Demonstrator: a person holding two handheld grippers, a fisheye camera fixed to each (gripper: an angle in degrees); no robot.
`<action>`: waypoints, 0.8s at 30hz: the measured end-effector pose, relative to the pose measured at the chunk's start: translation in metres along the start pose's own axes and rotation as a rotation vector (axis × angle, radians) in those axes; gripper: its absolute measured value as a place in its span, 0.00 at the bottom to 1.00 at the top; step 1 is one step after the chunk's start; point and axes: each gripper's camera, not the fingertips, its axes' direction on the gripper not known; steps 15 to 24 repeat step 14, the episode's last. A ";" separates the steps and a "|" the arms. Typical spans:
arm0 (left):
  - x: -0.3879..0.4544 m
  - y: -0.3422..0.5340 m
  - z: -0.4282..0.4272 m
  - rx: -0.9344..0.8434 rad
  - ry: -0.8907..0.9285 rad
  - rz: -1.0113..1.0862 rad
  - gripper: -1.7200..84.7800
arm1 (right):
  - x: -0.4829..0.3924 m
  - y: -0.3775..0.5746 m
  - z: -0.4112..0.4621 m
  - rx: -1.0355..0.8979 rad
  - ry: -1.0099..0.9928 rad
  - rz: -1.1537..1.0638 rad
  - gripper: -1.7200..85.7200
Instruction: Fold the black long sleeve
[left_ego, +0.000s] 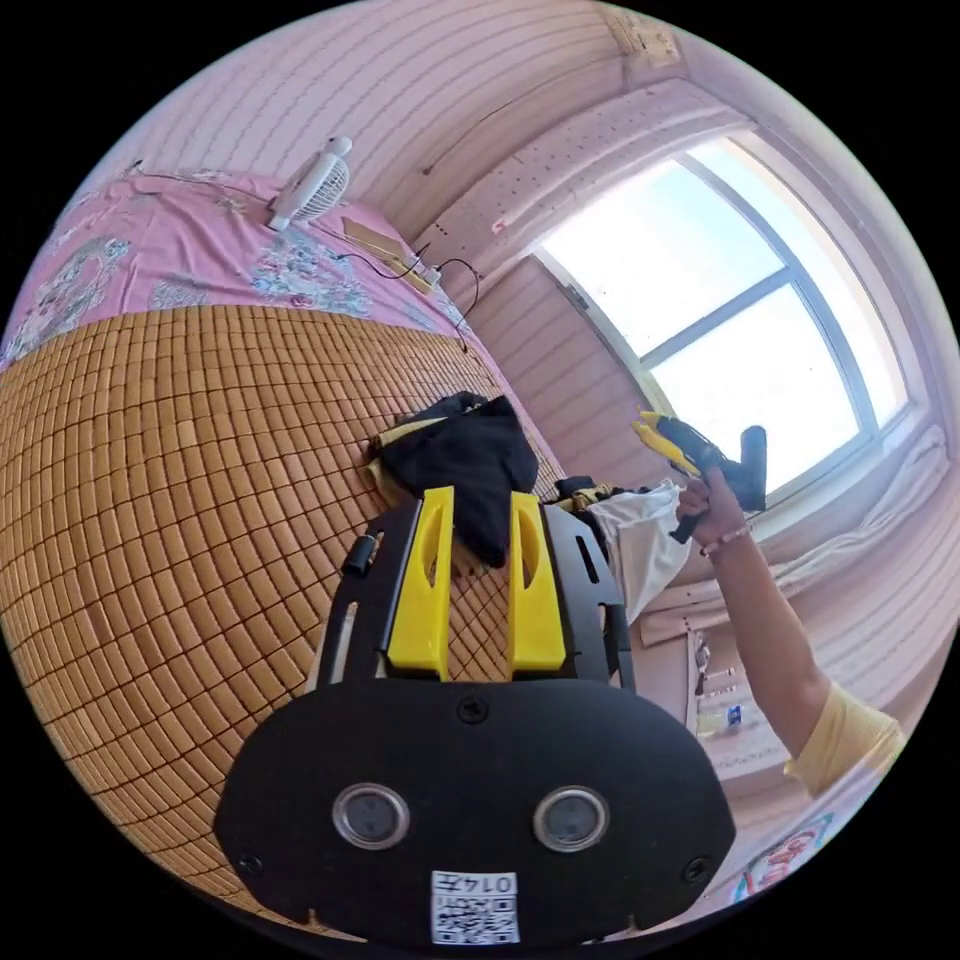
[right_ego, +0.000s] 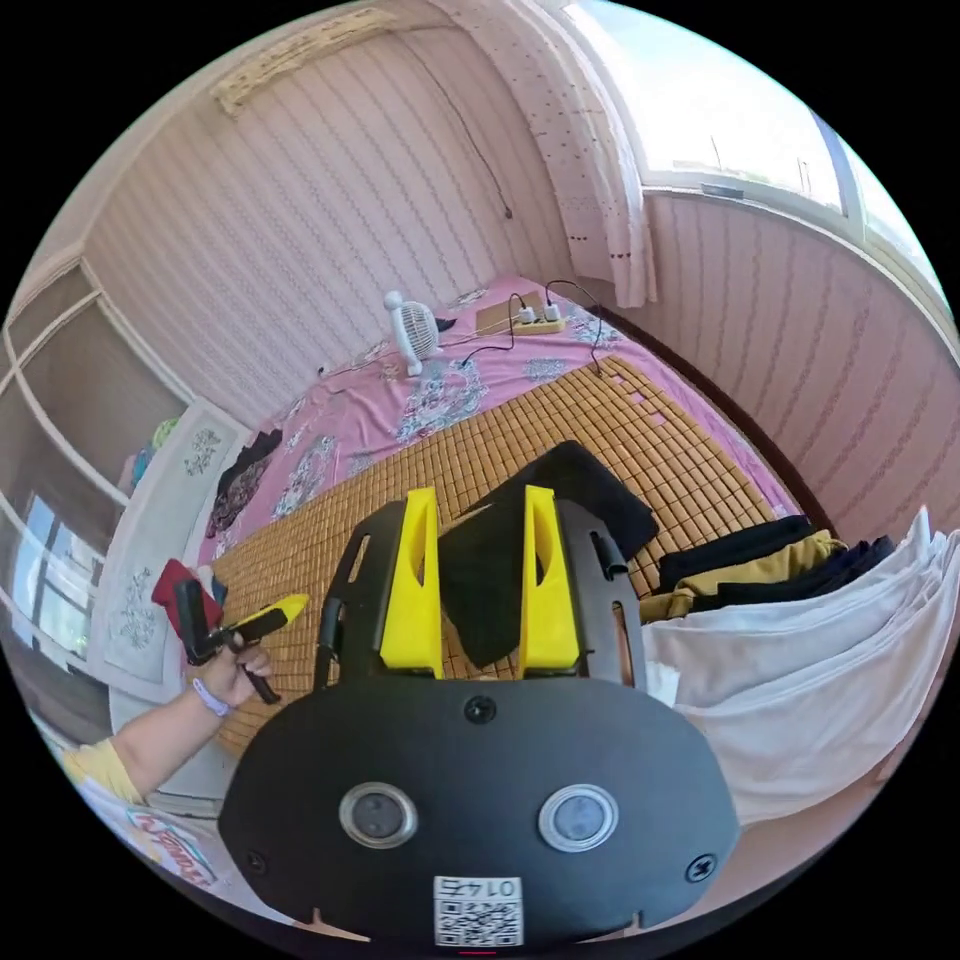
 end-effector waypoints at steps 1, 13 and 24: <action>-0.011 0.013 -0.009 -0.009 -0.016 -0.007 0.12 | -0.015 0.026 0.002 0.011 0.029 -0.077 0.16; -0.024 0.303 -0.239 -0.062 -0.625 0.160 0.05 | -0.163 0.389 0.039 -0.322 0.113 -0.458 0.11; -0.025 0.326 -0.266 -0.012 -0.686 0.108 0.05 | -0.174 0.394 0.041 -0.332 0.107 -0.481 0.11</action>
